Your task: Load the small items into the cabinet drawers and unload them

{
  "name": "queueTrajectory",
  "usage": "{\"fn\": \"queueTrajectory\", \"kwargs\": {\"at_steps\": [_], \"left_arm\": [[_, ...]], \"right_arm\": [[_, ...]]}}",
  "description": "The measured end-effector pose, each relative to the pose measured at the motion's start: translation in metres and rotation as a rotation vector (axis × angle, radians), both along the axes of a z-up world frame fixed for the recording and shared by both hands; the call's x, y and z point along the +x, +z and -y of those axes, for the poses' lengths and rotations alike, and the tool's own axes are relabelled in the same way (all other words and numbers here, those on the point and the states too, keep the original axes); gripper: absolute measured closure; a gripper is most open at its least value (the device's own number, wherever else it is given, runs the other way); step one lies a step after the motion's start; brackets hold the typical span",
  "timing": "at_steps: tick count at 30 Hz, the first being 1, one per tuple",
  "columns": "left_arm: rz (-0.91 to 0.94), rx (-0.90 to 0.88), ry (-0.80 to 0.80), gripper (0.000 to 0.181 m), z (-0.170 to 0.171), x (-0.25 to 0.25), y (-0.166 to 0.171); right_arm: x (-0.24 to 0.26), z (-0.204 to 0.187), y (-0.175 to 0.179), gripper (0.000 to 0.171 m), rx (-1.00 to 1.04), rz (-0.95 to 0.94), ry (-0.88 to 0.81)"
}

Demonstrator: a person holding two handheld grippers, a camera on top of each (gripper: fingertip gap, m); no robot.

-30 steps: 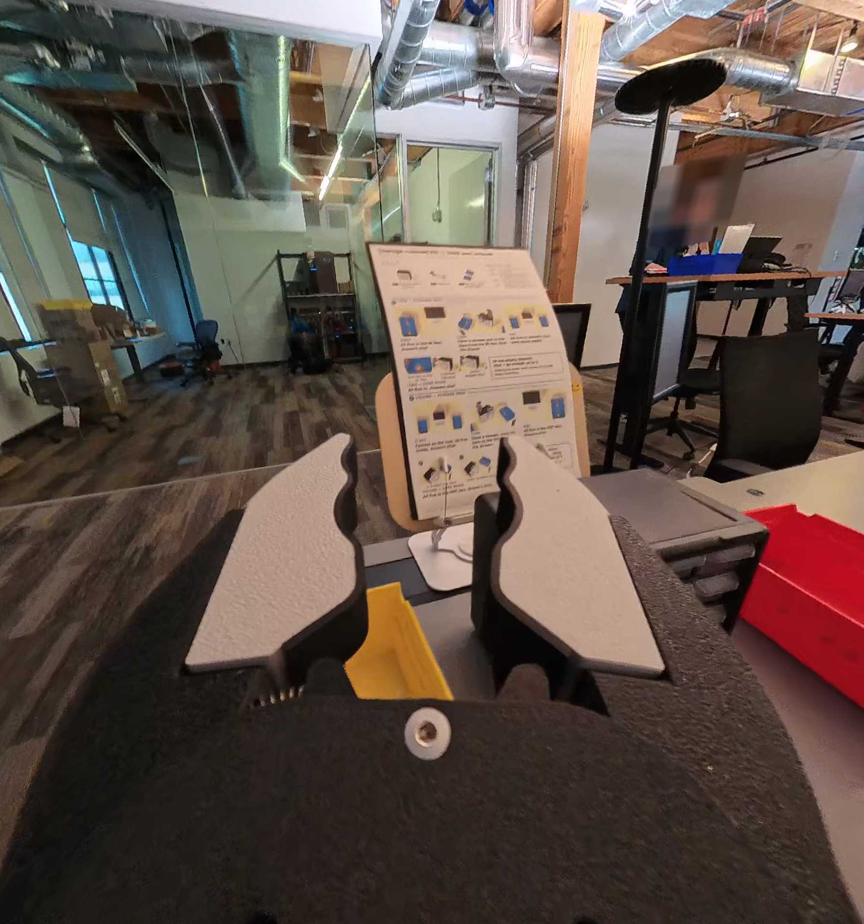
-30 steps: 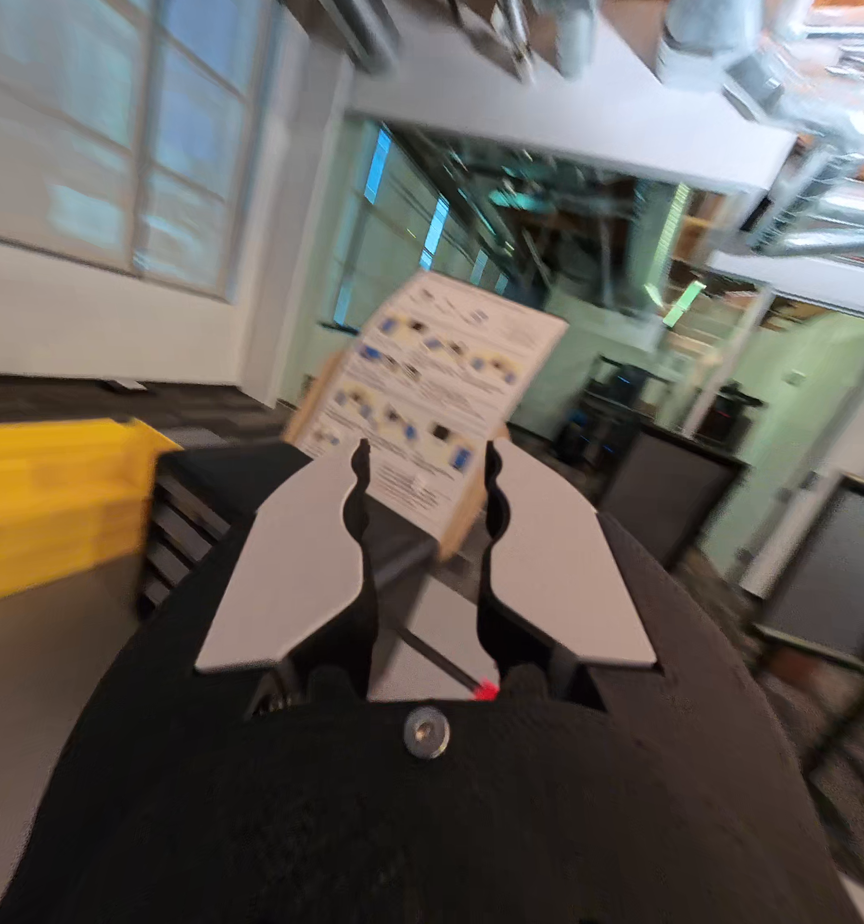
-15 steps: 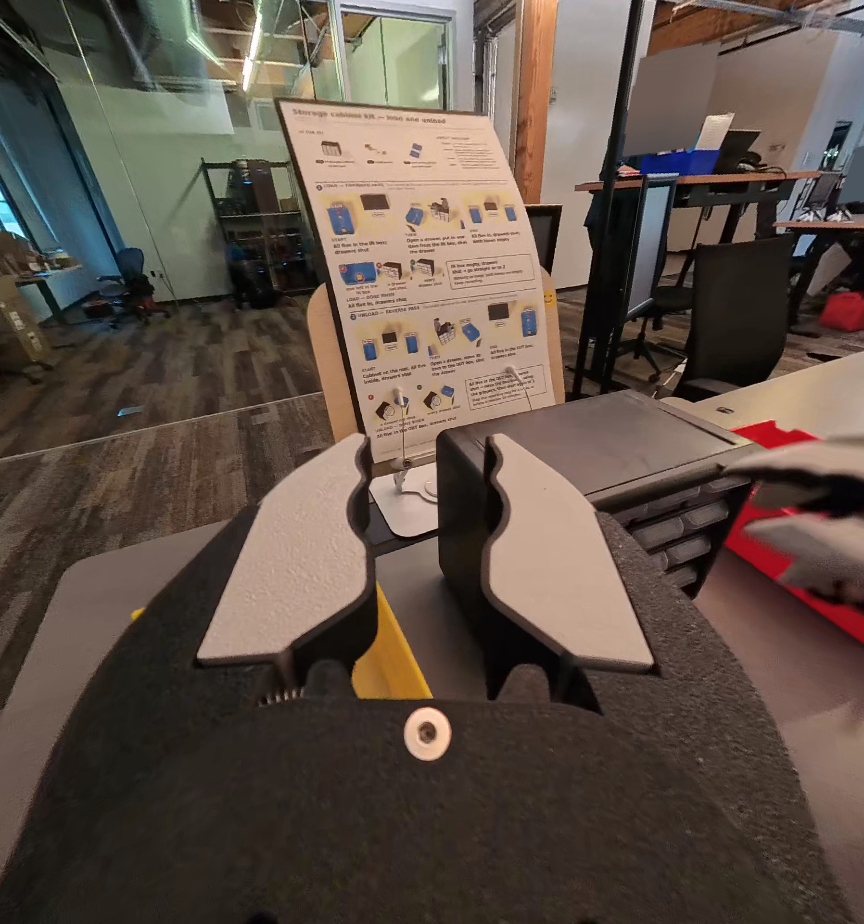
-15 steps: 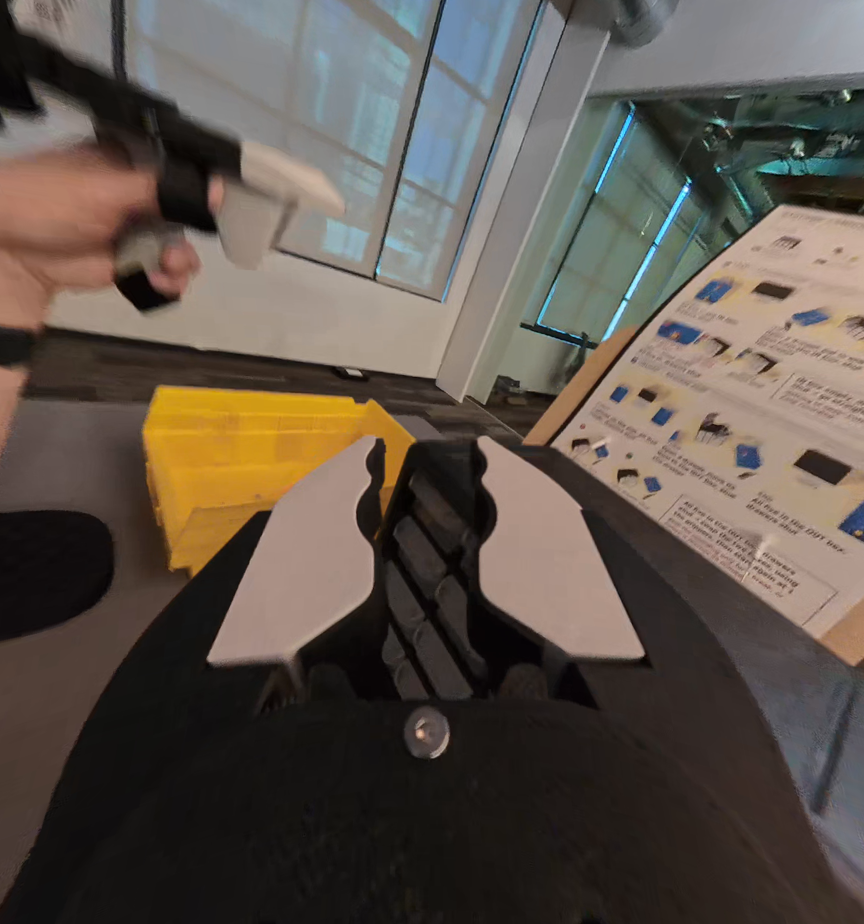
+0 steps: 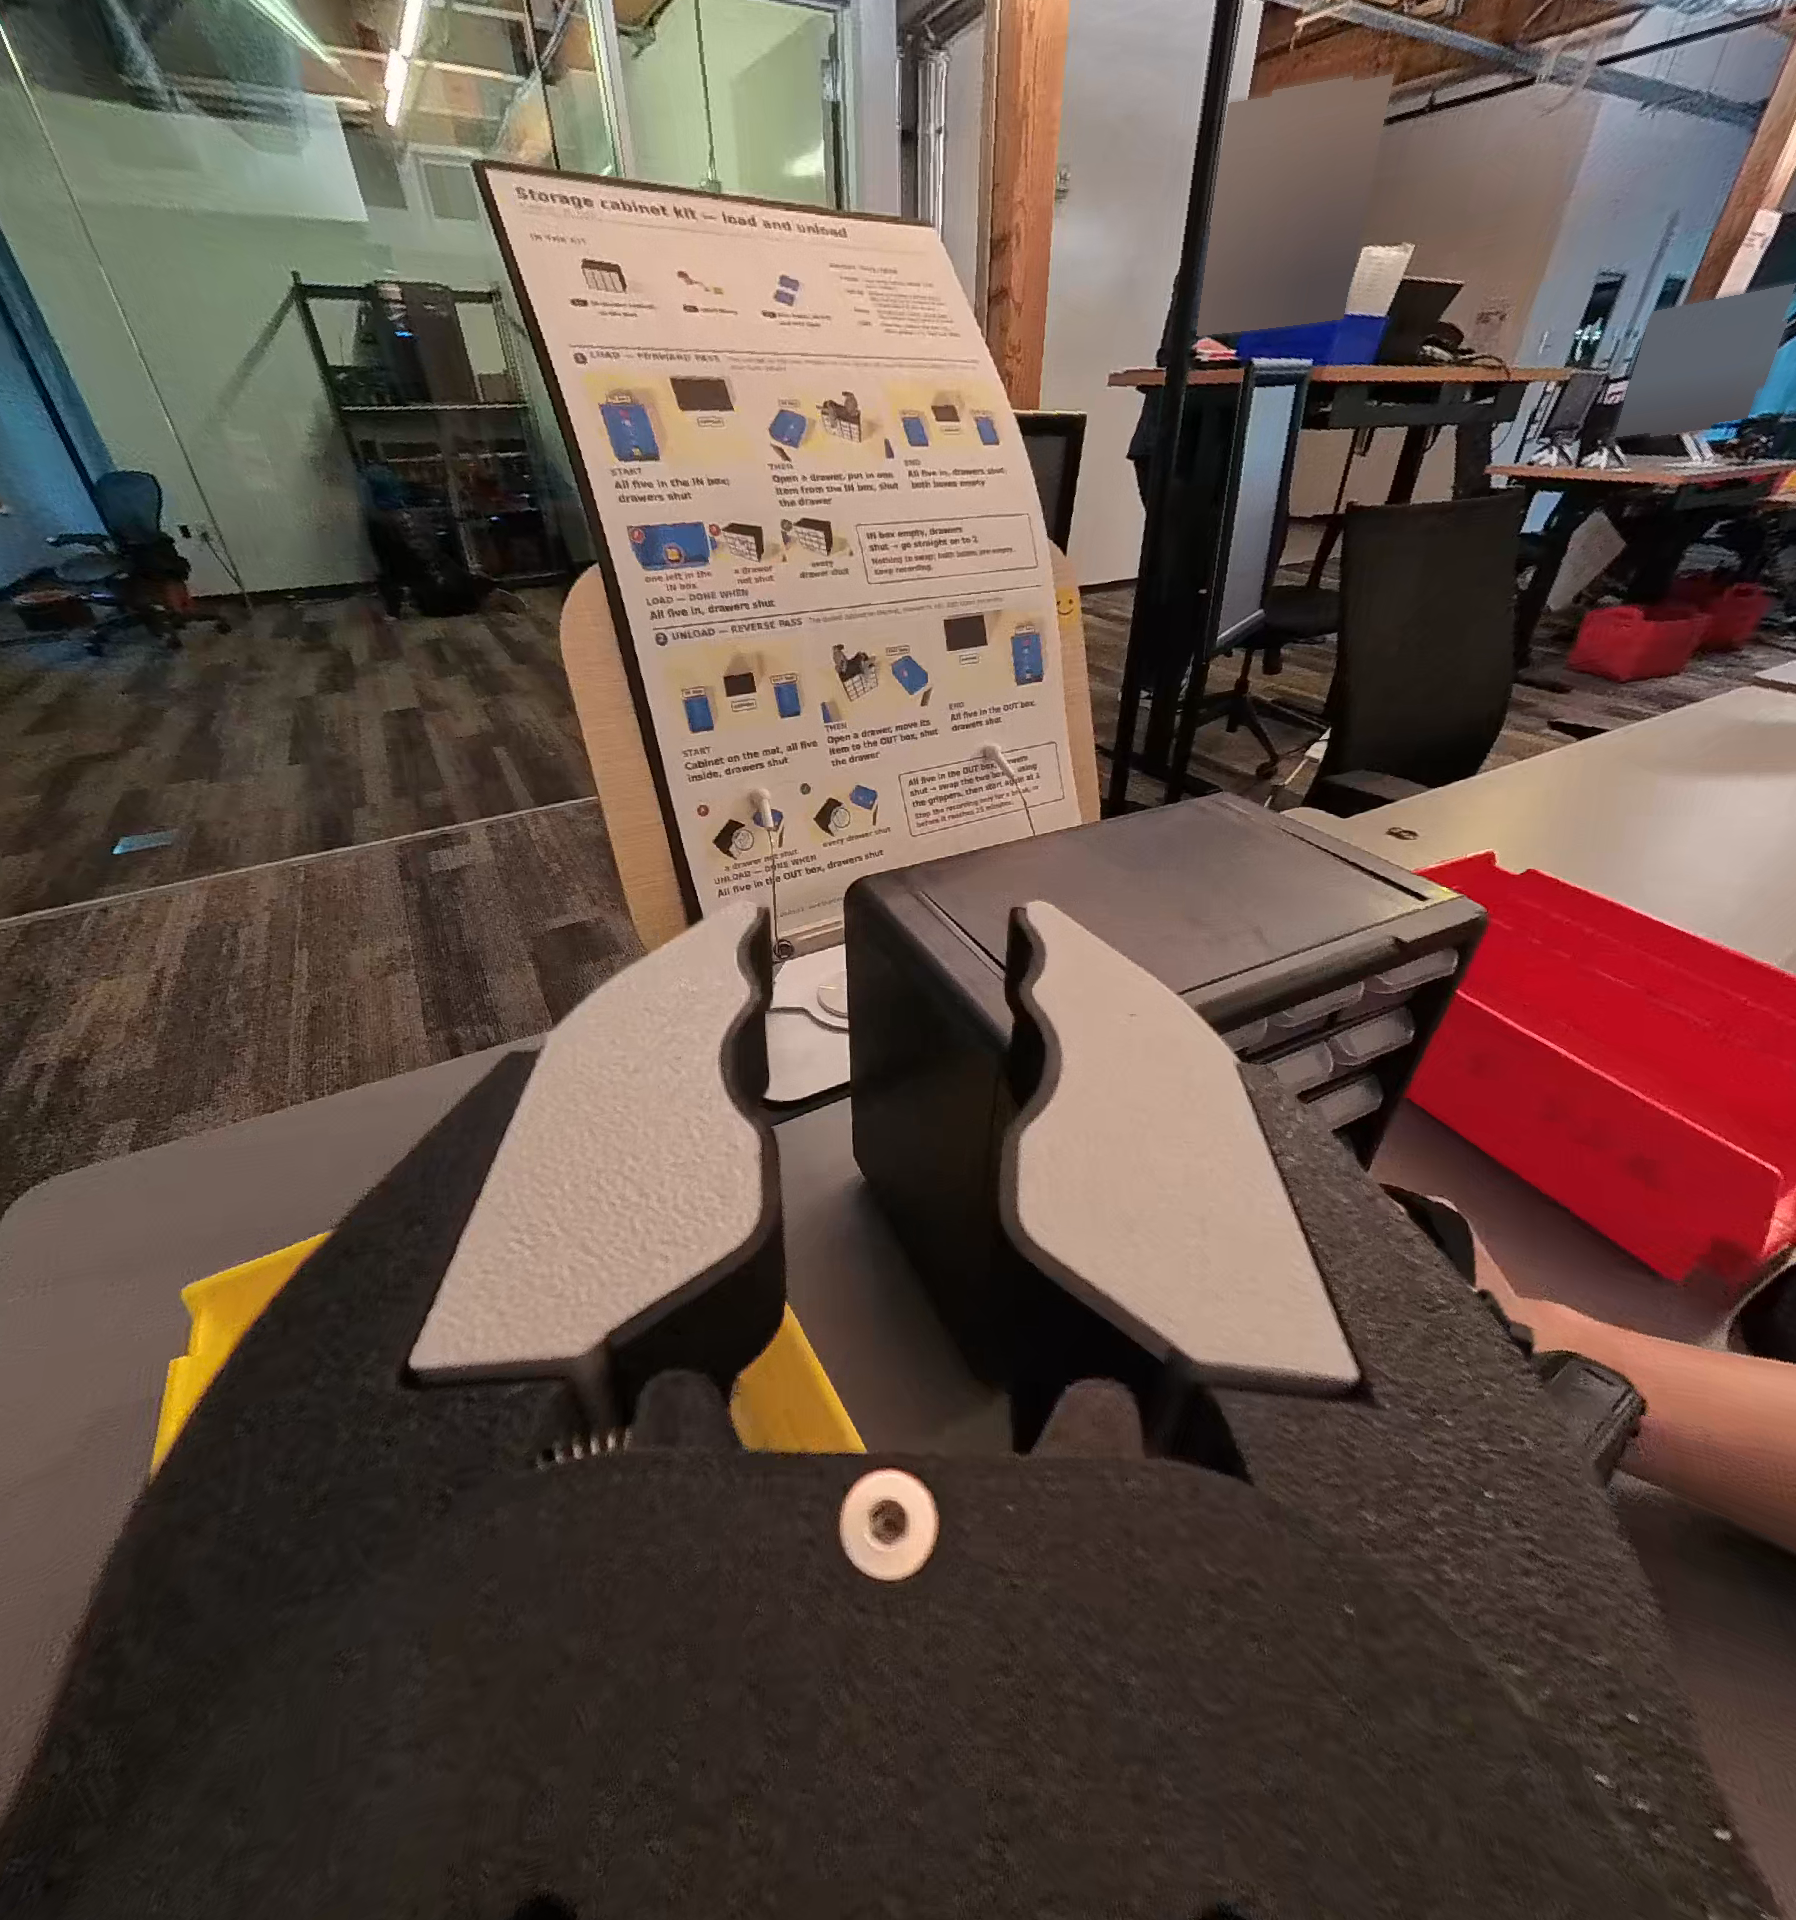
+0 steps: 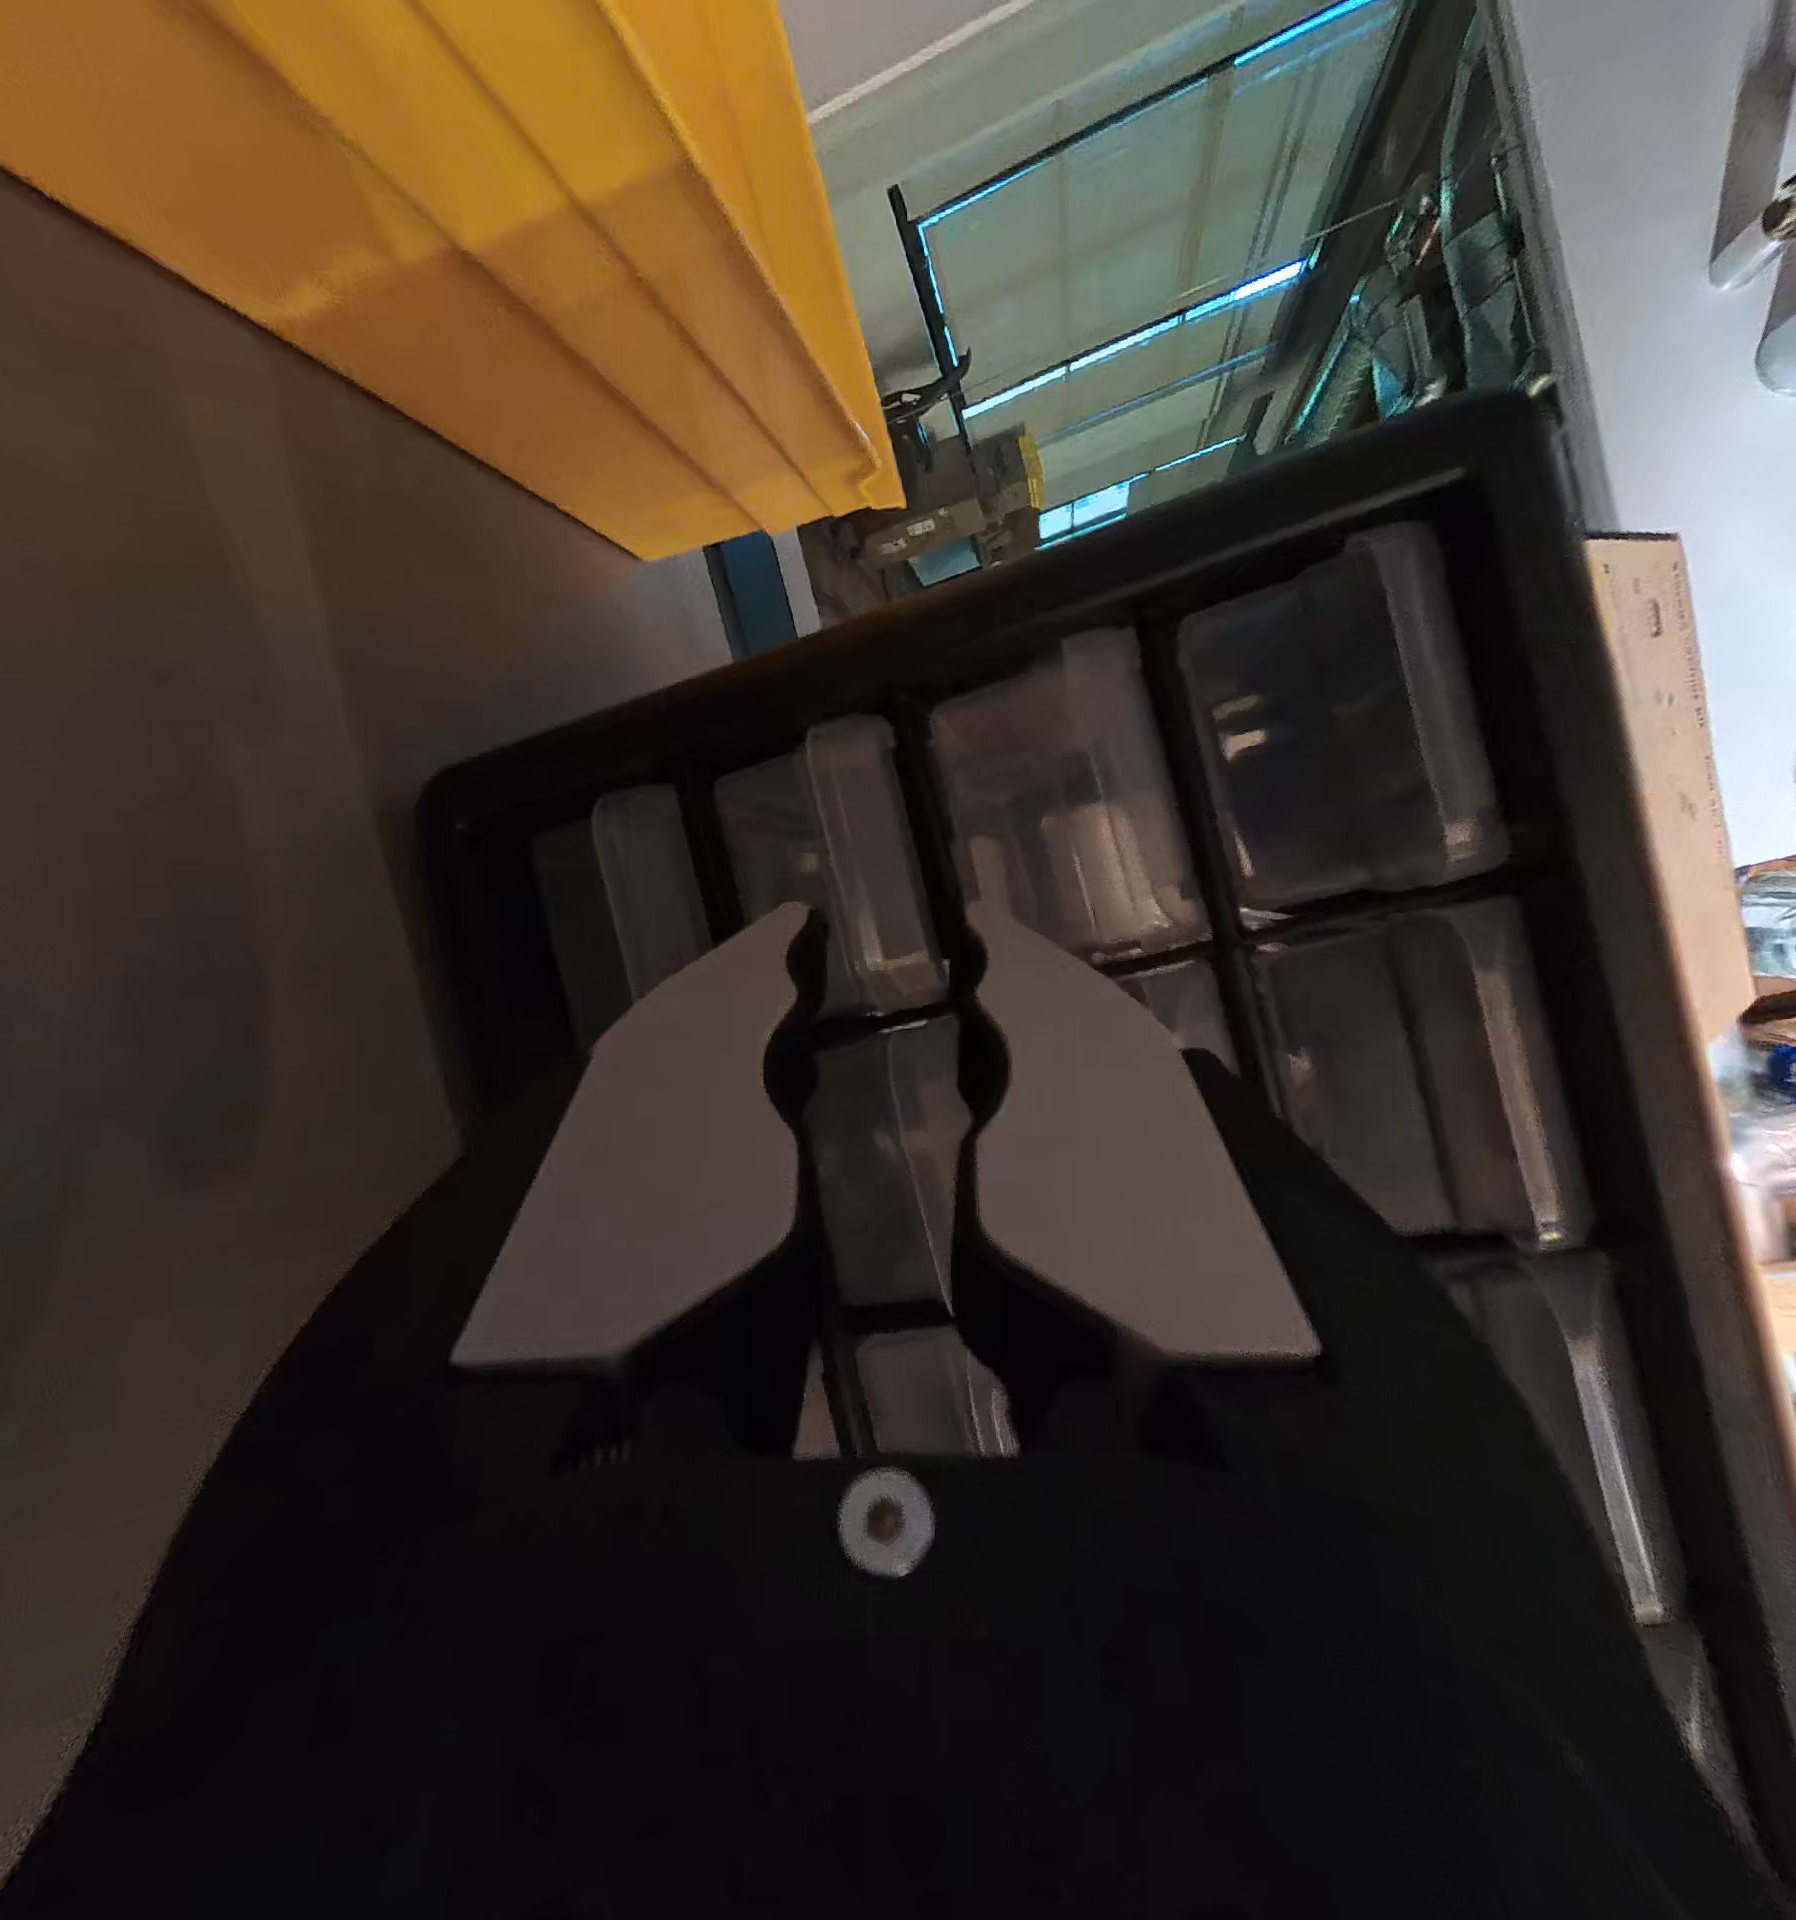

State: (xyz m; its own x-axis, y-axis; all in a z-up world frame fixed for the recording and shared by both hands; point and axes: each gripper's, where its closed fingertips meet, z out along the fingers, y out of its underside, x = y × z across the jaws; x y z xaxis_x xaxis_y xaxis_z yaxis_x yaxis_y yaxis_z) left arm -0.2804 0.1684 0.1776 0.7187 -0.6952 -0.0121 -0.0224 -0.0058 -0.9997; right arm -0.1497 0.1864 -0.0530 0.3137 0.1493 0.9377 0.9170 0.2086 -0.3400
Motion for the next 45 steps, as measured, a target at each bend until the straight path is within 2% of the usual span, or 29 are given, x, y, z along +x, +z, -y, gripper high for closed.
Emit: {"fn": "queueTrajectory", "kwargs": {"at_steps": [5,9,14,20,25,28,31,34,45], "left_arm": [[-0.010,-0.012,-0.012,0.139,-0.003,0.004,-0.004],[-0.017,-0.026,-0.006,0.138,-0.007,0.006,-0.008],[-0.100,-0.080,0.011,0.138,-0.012,0.000,-0.024],[-0.363,-0.319,0.117,0.154,-0.039,-0.043,-0.090],[-0.675,-0.682,0.164,0.154,-0.055,-0.075,-0.182],[-0.765,-0.863,0.151,0.158,-0.057,-0.080,-0.224],[-0.835,-0.919,0.181,0.158,-0.072,-0.087,-0.253],[-0.882,-0.957,0.136,0.157,-0.075,-0.089,-0.272],[-0.972,-0.843,-0.001,0.153,-0.087,-0.093,-0.294]], "right_arm": [[-0.001,-0.005,-0.002,0.156,0.082,0.097,-0.018],[-0.002,-0.003,0.000,0.159,0.113,0.088,-0.012],[-0.009,0.017,0.000,0.160,0.147,0.096,0.023],[-0.015,0.042,0.001,0.160,0.143,0.096,0.047],[-0.024,0.058,0.001,0.160,0.141,0.099,0.067],[-0.025,0.065,0.002,0.160,0.136,0.093,0.073],[-0.022,0.072,0.002,0.160,0.121,0.081,0.073],[-0.022,0.074,0.001,0.161,0.115,0.074,0.079],[-0.028,0.077,0.001,0.161,0.123,0.072,0.092]]}}
